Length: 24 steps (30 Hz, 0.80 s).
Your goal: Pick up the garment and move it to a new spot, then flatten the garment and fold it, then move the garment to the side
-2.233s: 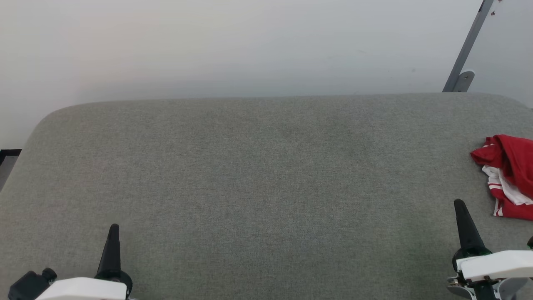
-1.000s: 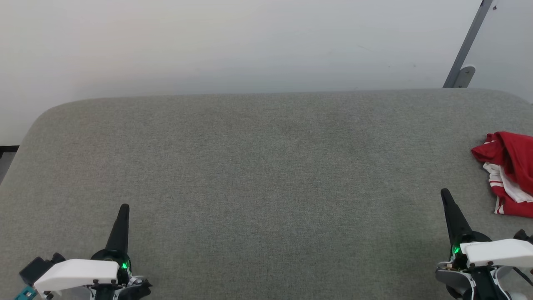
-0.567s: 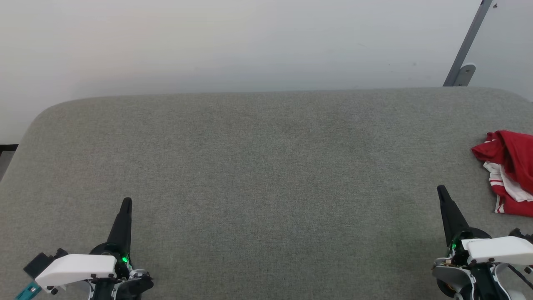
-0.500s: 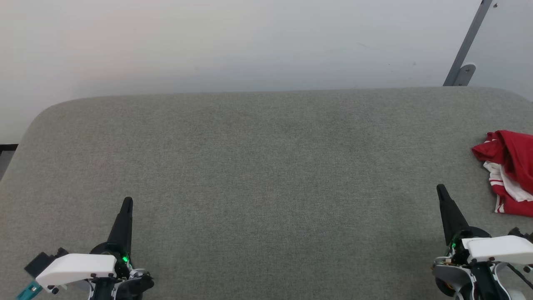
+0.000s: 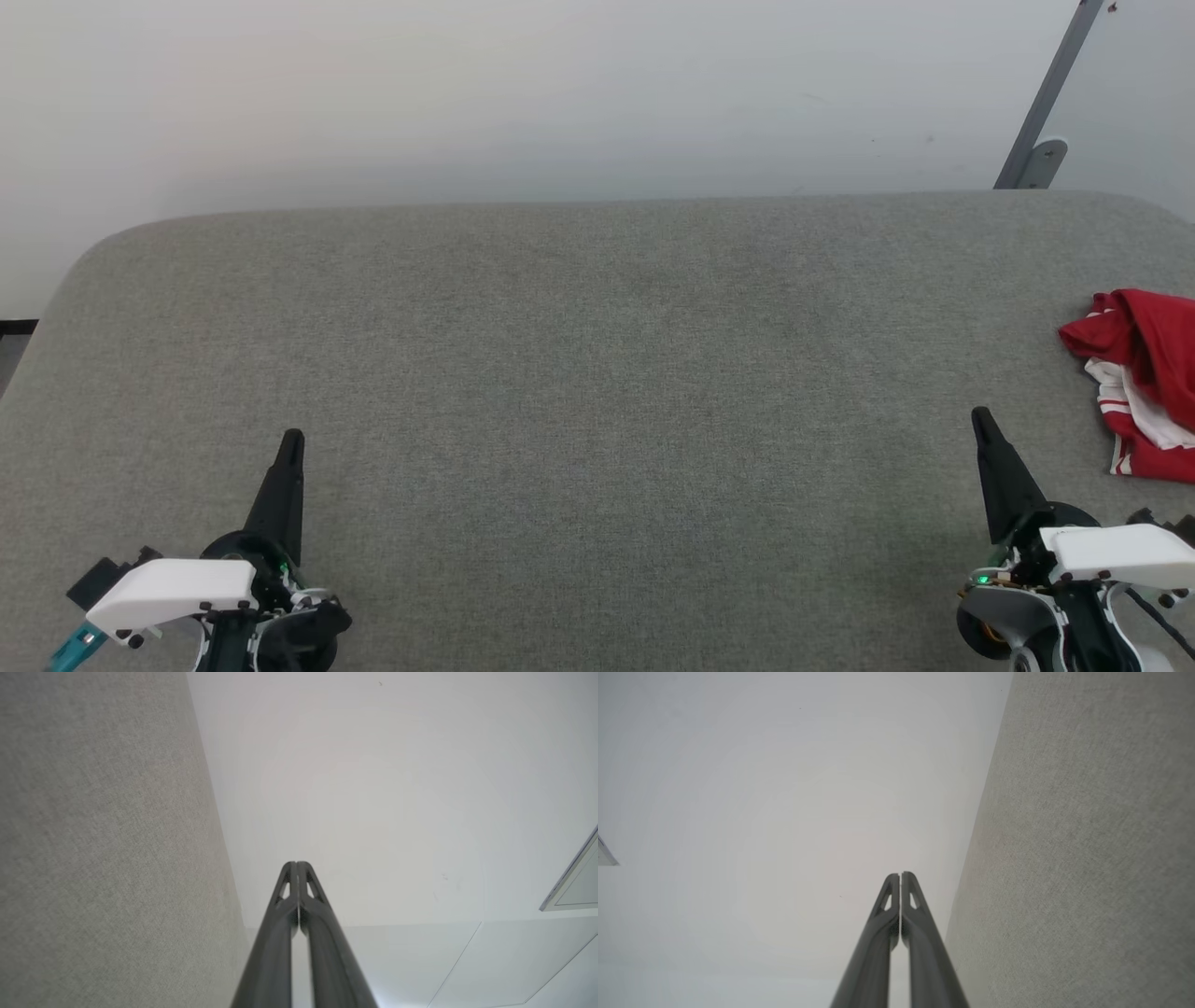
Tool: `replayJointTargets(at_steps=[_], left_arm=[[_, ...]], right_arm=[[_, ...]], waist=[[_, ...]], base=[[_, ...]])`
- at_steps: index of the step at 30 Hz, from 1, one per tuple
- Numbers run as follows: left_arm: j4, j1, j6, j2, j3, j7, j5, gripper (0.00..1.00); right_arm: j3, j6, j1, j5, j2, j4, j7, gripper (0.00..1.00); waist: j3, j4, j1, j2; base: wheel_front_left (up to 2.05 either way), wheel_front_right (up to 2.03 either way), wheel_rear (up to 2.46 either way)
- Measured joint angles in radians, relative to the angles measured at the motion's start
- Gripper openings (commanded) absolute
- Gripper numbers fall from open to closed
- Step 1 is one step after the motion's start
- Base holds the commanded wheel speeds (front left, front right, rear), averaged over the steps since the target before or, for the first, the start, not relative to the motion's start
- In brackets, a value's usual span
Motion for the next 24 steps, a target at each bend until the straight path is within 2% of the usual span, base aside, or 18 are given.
replayJointTargets(at_steps=[24], left_arm=[[0.001, -0.003, 0.0, -0.002, -0.001, 0.003, -0.007, 0.0]], right_arm=[[-0.001, 0.0, -0.007, 0.009, 0.002, 0.001, 0.003, 0.0]], waist=[[0.0, 0.0, 0.0, 0.0]], base=[[0.0, 0.0, 0.0]])
